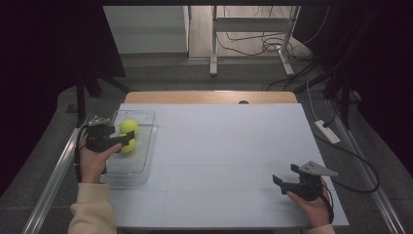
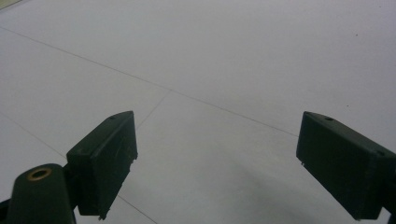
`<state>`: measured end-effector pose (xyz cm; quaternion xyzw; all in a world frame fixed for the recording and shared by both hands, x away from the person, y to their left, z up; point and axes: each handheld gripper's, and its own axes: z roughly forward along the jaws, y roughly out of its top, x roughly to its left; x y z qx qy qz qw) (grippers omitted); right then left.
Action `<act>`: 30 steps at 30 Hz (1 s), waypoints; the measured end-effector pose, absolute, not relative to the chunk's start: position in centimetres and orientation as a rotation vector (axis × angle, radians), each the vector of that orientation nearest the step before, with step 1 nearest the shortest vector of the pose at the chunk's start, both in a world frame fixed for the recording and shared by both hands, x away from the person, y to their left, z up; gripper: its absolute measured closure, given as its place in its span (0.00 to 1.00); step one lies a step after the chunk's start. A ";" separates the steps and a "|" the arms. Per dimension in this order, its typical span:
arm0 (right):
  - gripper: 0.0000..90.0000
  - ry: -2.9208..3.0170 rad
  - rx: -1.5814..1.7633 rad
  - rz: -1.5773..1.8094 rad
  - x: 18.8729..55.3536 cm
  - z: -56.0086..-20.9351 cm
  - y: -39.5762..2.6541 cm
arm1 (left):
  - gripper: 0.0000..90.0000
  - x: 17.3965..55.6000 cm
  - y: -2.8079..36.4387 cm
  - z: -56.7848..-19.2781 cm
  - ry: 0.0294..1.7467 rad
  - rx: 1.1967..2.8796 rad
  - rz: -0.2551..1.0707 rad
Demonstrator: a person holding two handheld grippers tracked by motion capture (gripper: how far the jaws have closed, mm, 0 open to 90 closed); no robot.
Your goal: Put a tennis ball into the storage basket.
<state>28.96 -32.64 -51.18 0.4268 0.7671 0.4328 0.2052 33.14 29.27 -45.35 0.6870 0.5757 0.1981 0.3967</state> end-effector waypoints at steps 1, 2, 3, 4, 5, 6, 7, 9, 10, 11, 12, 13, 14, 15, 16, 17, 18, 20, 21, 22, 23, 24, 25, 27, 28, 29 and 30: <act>0.13 2.137 1.189 1.208 29.0 -51.2 -32.7 | 0.19 33.0 29.2 -45.3 1.445 1.738 0.499; 0.13 2.135 1.190 1.211 29.0 -51.1 -32.7 | 0.19 32.9 29.1 -45.2 1.431 1.733 0.494; 0.13 2.134 1.191 1.214 29.0 -51.1 -32.7 | 0.19 32.8 29.0 -45.1 1.415 1.727 0.483; 0.13 2.134 1.191 1.217 29.0 -51.1 -32.7 | 0.19 32.7 29.0 -45.0 1.402 1.721 0.471; 0.13 2.134 1.193 1.214 29.0 -51.1 -32.8 | 0.19 32.5 28.9 -45.0 1.378 1.709 0.453; 0.13 2.133 1.192 1.220 29.0 -51.2 -32.8 | 0.19 32.4 28.9 -44.9 1.367 1.703 0.445; 0.13 2.131 1.195 1.224 29.0 -51.1 -32.8 | 0.19 32.3 28.8 -44.9 1.351 1.703 0.444; 0.13 2.129 1.197 1.227 29.1 -51.1 -32.9 | 0.19 32.1 28.5 -44.8 1.335 1.708 0.447; 0.13 2.127 1.199 1.232 29.1 -51.2 -33.0 | 0.19 32.0 28.3 -44.8 1.327 1.708 0.445; 0.13 2.126 1.204 1.236 29.1 -51.2 -33.0 | 0.19 31.9 28.2 -44.8 1.318 1.710 0.439; 0.13 2.126 1.203 1.238 29.2 -51.2 -33.0 | 0.19 31.8 28.0 -44.9 1.310 1.717 0.433; 0.13 2.125 1.206 1.243 29.1 -51.2 -33.1 | 0.19 31.8 28.0 -44.9 1.310 1.717 0.433; 0.13 2.125 1.206 1.243 29.1 -51.2 -33.1 | 0.19 31.7 27.8 -44.9 1.308 1.720 0.431; 0.13 2.122 1.206 1.247 29.1 -51.1 -33.1 | 0.19 31.6 27.7 -44.9 1.305 1.725 0.430; 0.13 2.122 1.206 1.247 29.1 -51.1 -33.1 | 0.19 31.5 27.6 -44.9 1.302 1.728 0.425; 0.14 2.122 1.205 1.249 29.1 -51.1 -33.2 | 0.19 31.4 27.5 -45.0 1.294 1.725 0.421; 0.14 2.121 1.207 1.253 29.1 -51.1 -33.2 | 0.19 31.3 27.4 -45.1 1.292 1.724 0.416; 0.14 2.124 1.205 1.255 29.1 -51.1 -33.2 | 0.19 30.9 27.1 -45.3 1.279 1.726 0.427; 0.13 2.126 1.204 1.256 29.1 -51.1 -33.2 | 0.19 30.8 26.8 -45.4 1.266 1.736 0.434; 0.14 2.127 1.203 1.257 29.1 -51.1 -33.1 | 0.19 30.7 26.6 -45.5 1.251 1.749 0.435; 0.13 2.130 1.201 1.258 29.1 -51.1 -33.1 | 0.19 30.5 26.4 -45.6 1.240 1.759 0.430; 0.13 2.130 1.199 1.258 29.1 -51.1 -33.1 | 0.18 30.4 26.2 -45.6 1.230 1.768 0.433; 0.13 2.131 1.197 1.258 29.1 -51.1 -33.1 | 0.18 30.2 26.1 -45.7 1.222 1.774 0.432; 0.13 2.127 1.200 1.259 29.0 -51.0 -33.1 | 0.18 29.9 25.9 -45.8 1.212 1.777 0.422; 0.13 2.126 1.201 1.259 29.0 -50.9 -33.2 | 0.18 29.6 25.8 -46.0 1.201 1.785 0.421; 0.13 2.126 1.201 1.259 29.0 -50.9 -33.2 | 0.18 29.6 25.8 -46.0 1.201 1.785 0.421; 0.13 2.119 1.201 1.258 28.9 -50.8 -33.2 | 0.18 29.2 25.7 -46.1 1.190 1.783 0.416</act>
